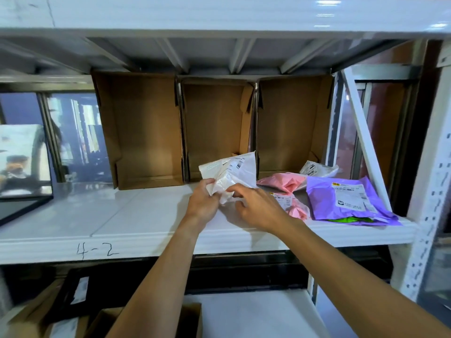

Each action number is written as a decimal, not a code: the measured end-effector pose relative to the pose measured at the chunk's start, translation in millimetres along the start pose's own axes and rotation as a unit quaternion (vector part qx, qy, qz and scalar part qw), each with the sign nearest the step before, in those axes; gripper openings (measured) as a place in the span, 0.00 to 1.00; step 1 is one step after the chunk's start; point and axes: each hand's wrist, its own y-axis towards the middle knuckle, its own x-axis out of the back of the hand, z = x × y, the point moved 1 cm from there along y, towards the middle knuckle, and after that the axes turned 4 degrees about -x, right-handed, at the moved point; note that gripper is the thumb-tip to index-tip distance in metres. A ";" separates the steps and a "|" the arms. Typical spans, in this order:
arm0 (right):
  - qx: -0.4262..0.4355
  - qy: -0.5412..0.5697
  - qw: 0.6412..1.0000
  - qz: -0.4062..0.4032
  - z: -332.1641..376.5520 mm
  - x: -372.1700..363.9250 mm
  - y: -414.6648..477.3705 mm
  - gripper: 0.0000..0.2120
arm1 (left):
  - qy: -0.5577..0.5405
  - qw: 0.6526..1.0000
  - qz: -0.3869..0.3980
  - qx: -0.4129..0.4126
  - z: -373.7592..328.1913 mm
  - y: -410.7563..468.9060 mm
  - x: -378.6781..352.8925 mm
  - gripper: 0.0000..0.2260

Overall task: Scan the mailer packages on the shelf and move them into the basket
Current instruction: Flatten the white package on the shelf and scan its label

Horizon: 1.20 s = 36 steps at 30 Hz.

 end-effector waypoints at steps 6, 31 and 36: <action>-0.096 -0.043 0.988 -0.111 -26.4 14.8 -25.2 0.22 | 0.043 0.998 -0.011 -0.035 -16.1 -14.4 1.6 0.22; -0.067 -0.020 0.998 -0.008 -10.6 25.7 -31.5 0.07 | 0.096 0.995 0.019 0.034 -26.1 -42.5 79.9 0.22; -0.033 -0.007 0.999 0.006 0.4 24.3 -31.1 0.09 | 0.323 0.944 -0.044 -0.043 -26.7 -44.6 82.2 0.12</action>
